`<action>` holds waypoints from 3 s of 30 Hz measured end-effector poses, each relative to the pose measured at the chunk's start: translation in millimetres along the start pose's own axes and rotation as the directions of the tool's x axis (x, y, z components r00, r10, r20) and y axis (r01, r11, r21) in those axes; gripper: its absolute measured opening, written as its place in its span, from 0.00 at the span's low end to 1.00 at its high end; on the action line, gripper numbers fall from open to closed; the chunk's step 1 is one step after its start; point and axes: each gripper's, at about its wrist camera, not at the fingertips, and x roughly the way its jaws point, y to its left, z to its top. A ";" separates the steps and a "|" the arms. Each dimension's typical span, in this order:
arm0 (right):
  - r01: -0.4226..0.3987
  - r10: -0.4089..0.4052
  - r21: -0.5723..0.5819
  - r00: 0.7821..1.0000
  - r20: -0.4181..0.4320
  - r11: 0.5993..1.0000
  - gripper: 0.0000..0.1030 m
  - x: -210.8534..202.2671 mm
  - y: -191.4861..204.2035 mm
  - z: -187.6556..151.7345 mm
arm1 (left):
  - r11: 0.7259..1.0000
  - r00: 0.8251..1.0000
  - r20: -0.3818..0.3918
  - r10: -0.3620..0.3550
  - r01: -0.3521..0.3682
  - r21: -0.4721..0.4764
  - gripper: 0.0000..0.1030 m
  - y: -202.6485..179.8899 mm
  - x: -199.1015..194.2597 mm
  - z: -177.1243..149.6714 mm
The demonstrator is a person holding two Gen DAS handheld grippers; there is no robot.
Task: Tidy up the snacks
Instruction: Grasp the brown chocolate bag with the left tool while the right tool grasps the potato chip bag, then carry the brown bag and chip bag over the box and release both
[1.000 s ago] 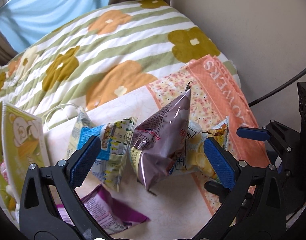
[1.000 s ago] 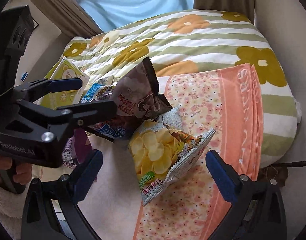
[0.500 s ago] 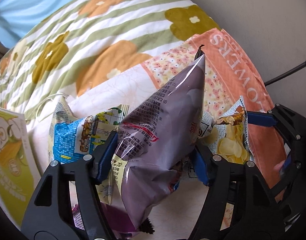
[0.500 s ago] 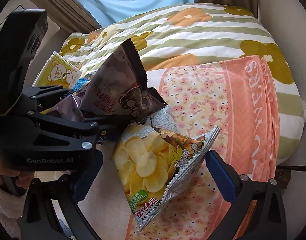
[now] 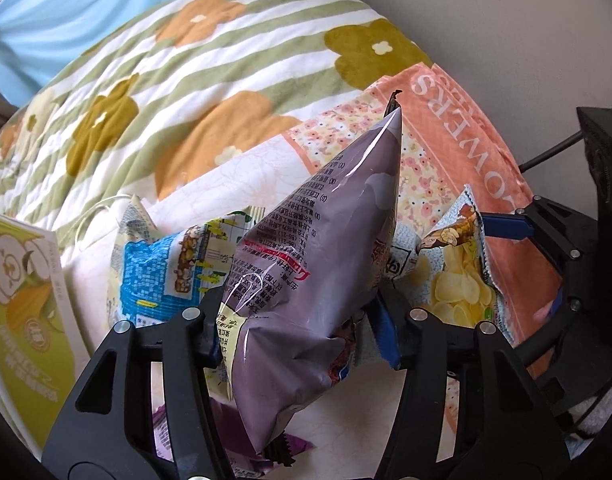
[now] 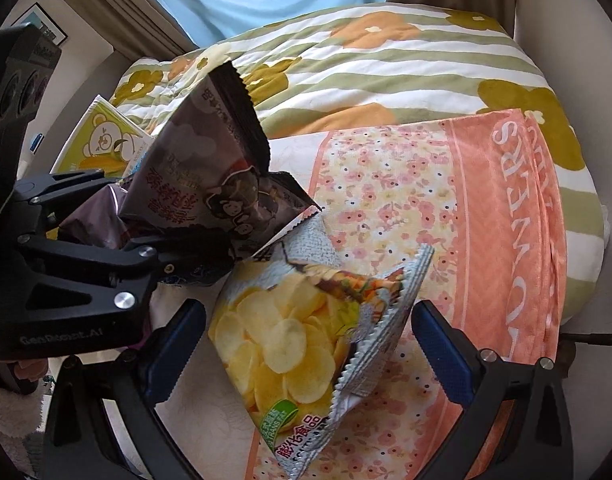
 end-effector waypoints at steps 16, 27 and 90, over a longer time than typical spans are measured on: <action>0.021 -0.022 0.004 1.000 0.020 1.000 0.99 5.6 -2.4 0.3 | 0.998 0.998 0.055 0.031 -0.028 -0.053 0.51 13.9 -33.2 -9.0; 0.044 -0.043 -0.035 0.998 0.037 0.998 0.71 -2.6 5.2 -10.8 | 0.997 0.997 0.066 0.038 -0.033 -0.074 0.51 11.1 -39.3 -15.4; 0.010 0.017 -0.147 0.983 0.182 0.989 0.67 7.5 338.8 120.8 | 0.912 0.947 0.151 0.283 -0.217 -0.348 1.00 373.4 -173.1 -126.0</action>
